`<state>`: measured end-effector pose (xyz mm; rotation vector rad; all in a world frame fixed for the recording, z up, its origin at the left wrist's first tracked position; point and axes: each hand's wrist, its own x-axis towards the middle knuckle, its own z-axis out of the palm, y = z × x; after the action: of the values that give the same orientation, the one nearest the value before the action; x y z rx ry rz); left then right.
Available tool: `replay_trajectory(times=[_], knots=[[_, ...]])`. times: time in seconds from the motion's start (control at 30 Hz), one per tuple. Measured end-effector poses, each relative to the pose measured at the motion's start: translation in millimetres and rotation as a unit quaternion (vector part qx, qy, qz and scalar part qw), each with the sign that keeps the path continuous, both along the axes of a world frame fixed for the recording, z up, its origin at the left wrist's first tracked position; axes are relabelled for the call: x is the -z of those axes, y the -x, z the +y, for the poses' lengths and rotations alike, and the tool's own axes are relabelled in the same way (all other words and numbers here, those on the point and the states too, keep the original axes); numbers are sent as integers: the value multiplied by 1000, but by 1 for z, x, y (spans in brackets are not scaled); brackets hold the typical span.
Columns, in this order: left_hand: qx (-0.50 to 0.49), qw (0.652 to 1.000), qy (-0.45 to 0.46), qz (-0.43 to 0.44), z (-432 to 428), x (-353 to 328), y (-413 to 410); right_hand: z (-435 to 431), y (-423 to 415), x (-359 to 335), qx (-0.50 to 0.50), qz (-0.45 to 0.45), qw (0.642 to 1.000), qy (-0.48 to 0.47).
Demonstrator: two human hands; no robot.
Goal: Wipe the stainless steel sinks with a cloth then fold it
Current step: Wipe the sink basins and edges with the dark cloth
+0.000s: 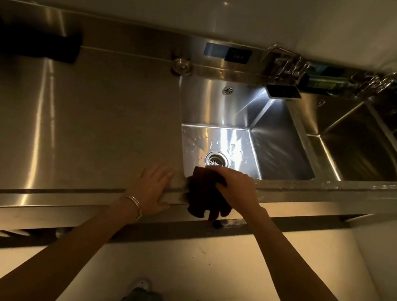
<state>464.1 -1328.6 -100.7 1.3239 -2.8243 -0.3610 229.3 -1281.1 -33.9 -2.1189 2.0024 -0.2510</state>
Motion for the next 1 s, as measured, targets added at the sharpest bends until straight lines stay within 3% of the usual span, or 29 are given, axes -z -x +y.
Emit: replay_trajectory(times=[0.2,0.4,0.7,0.87,1.0], knots=[[-10,999,-27,-30,-7,-11,7,-8,-4,-29,20,-48,991,123],[-10,999,-30,-31,-7,-10,5,-21,-11,-12,123,-164,976,66],[7,998,-45,-31,1,4,-3,-21,-18,40,66,59,992,-93],[14,998,-41,-47,1,13,-3,-30,-31,63,91,33,991,-95],[19,999,-28,-39,1,19,7,-25,-29,78,73,-13,997,18]])
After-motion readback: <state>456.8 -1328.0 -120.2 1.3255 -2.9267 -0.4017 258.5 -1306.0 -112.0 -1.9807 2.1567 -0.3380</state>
